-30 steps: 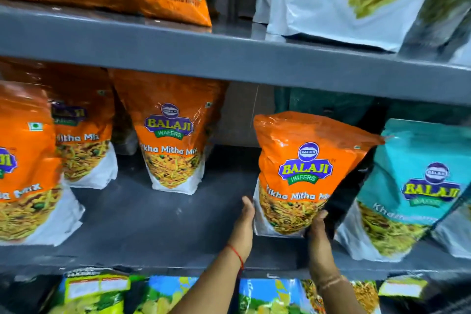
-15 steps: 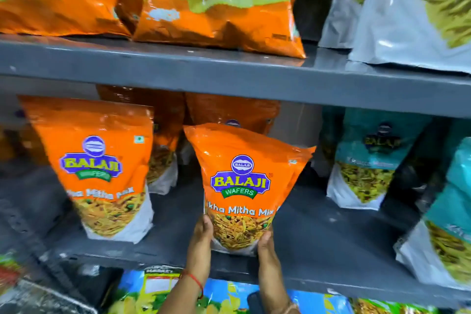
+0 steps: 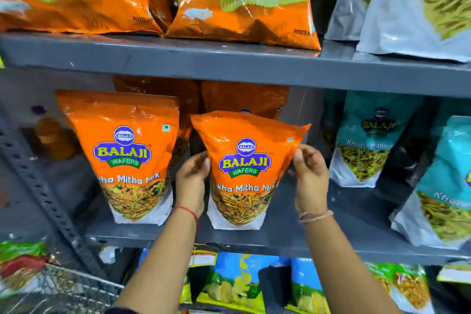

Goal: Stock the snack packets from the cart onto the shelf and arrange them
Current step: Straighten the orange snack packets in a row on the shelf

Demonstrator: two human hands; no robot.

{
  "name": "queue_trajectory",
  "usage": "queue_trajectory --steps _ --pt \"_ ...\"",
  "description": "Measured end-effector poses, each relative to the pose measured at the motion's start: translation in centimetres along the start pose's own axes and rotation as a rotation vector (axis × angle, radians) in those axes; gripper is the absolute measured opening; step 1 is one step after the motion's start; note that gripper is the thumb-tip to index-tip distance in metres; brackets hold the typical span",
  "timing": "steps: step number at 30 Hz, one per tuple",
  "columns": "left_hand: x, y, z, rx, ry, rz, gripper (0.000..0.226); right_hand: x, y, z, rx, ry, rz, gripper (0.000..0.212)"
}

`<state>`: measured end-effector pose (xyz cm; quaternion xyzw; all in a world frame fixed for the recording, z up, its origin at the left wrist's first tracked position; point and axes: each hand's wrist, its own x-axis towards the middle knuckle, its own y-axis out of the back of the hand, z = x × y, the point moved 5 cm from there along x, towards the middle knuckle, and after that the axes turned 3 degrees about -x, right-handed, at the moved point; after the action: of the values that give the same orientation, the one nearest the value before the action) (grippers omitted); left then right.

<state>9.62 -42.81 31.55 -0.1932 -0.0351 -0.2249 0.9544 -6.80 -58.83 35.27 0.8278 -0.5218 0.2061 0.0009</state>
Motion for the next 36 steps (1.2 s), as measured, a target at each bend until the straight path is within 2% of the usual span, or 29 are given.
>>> queue_trajectory --steps 4,11,16,20,24,32,36 --pt "0.6 0.1 0.5 -0.085 0.06 0.065 0.018 1.7 -0.4 -0.8 0.003 -0.015 0.013 0.022" --pt "1.6 0.2 1.1 -0.142 0.047 0.122 0.024 4.3 0.1 0.0 -0.015 -0.207 0.024 0.027" --pt "1.3 0.3 0.6 -0.181 0.05 0.05 0.021 3.6 0.0 0.4 0.03 -0.214 -0.058 0.027" --pt "1.0 0.5 0.0 -0.187 0.073 -0.044 0.015 2.1 -0.1 1.3 0.023 -0.183 -0.186 0.021" --pt "0.5 0.8 -1.1 -0.16 0.105 -0.06 0.014 0.0 -0.3 3.4 -0.006 -0.221 -0.25 0.021" --pt "0.5 0.7 -1.1 -0.089 0.148 0.145 0.025 -0.1 -0.2 4.5 0.006 -0.259 -0.124 0.027" --pt "-0.3 1.4 -1.0 -0.016 0.116 0.158 0.007 -1.3 -0.2 4.9 -0.024 -0.244 -0.126 0.019"
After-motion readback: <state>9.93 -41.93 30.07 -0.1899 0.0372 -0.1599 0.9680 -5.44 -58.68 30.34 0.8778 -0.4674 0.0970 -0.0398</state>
